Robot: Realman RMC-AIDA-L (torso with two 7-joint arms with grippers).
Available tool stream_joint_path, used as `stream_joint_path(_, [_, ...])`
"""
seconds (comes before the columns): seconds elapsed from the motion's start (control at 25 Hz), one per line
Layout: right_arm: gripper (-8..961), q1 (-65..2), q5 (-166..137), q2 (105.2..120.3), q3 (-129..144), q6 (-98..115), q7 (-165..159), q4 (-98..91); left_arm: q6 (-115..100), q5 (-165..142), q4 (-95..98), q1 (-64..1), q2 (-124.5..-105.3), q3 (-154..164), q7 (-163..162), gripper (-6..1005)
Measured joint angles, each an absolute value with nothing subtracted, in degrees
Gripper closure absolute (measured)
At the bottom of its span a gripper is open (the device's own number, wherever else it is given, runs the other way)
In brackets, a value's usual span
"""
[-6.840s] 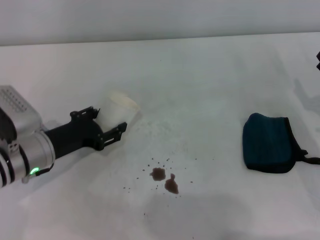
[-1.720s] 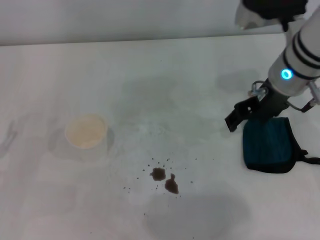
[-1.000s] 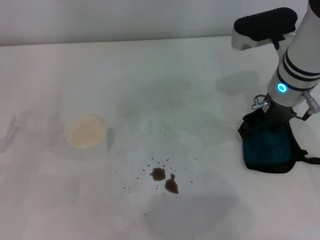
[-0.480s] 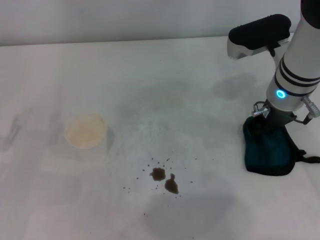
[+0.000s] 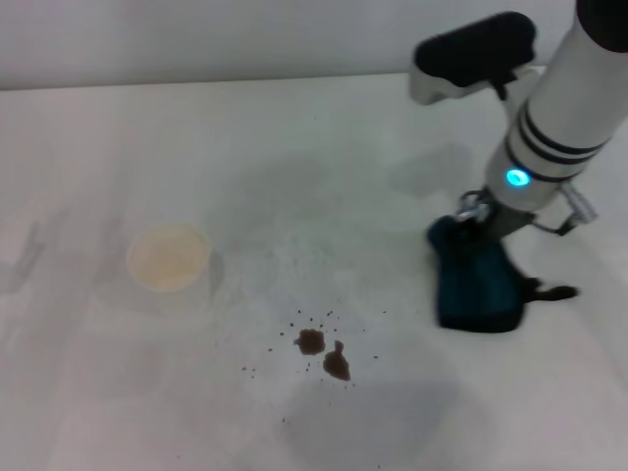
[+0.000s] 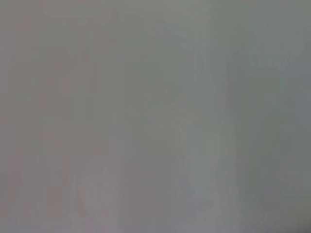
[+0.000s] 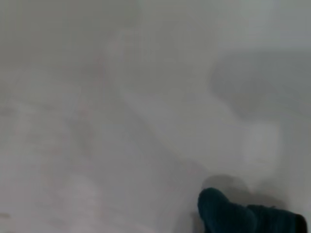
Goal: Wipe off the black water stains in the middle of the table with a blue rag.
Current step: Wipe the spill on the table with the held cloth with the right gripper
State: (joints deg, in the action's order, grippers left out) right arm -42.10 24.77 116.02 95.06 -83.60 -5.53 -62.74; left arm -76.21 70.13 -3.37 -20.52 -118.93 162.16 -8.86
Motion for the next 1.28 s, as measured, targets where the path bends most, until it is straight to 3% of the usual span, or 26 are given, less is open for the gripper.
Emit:
stream_joint_path(0.48, [859, -46.49, 40.85, 116.17, 111.29, -71.51, -5.9, -61.95, -74.5, 70.13, -2.6, -21.78, -119.04, 162.4, -8.11, 122])
stream_joint_path(0.84, [861, -54.4, 57.44, 116.19, 127.17, -60.84, -6.07, -55.76, -74.23, 69.75, -2.54, -23.39, -119.09, 162.68, -7.27, 122])
stream_joint_path(1.28, [867, -55.13, 62.76, 116.19, 132.67, -57.58, -7.49, -55.1, -74.21, 69.6, -2.6, -23.76, -119.0, 162.79, -6.69, 122])
